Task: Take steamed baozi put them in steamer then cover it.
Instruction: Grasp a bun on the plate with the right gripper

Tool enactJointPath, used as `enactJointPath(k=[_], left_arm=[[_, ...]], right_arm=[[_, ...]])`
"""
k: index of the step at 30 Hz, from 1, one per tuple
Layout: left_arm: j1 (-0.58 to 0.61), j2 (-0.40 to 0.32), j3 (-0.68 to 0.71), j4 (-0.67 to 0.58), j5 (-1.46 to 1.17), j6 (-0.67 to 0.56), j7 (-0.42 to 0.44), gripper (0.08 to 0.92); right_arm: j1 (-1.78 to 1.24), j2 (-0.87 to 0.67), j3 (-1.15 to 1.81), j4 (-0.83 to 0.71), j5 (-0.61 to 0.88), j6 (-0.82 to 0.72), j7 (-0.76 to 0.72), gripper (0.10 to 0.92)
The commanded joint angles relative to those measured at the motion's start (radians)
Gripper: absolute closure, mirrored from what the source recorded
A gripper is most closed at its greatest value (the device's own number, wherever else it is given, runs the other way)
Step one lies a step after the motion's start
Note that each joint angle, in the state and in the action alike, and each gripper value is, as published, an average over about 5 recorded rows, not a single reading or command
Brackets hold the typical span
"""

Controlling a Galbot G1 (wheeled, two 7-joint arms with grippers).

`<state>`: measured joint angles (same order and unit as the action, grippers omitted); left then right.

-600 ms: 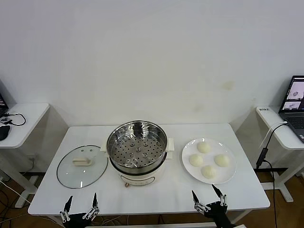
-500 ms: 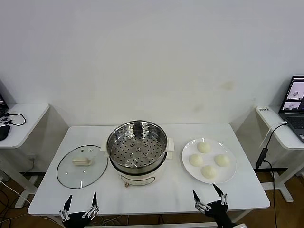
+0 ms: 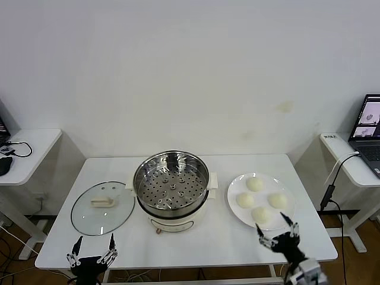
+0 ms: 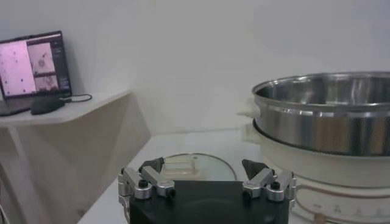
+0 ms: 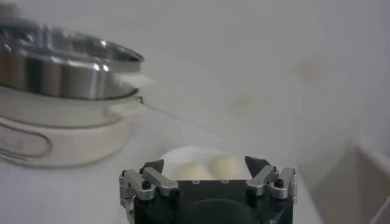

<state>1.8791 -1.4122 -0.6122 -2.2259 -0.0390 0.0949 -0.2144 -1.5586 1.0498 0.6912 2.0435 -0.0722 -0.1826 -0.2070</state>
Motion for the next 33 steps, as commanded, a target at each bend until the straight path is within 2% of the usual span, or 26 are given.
enactJointPath(k=[1, 8, 14, 21, 27, 33], left_arm=[[-0.009, 0.001, -0.008, -0.012, 0.064, 0.050, 0.011, 0.177], [-0.010, 0.006, -0.013, -0.014, 0.067, 0.049, 0.017, 0.177], [-0.016, -0.002, -0.013, -0.004, 0.071, 0.041, 0.000, 0.177], [-0.002, -0.005, -0.029, 0.004, 0.113, 0.011, -0.014, 0.177], [0.000, -0.003, -0.039, 0.004, 0.117, 0.007, -0.017, 0.177], [-0.008, 0.002, -0.051, -0.001, 0.115, 0.008, -0.014, 0.177]], right_arm=[[0.237, -0.256, 0.009, -0.132, -0.126, -0.078, -0.128, 0.203], [0.553, -0.449, -0.242, -0.342, -0.172, -0.048, -0.299, 0.203], [0.920, -0.519, -0.575, -0.534, -0.176, -0.004, -0.474, 0.203], [1.341, -0.471, -0.978, -0.769, -0.183, 0.094, -0.661, 0.203], [1.572, -0.379, -1.260, -0.864, -0.142, 0.091, -0.750, 0.203], [1.678, -0.291, -1.416, -0.946, -0.123, 0.098, -0.844, 0.203]])
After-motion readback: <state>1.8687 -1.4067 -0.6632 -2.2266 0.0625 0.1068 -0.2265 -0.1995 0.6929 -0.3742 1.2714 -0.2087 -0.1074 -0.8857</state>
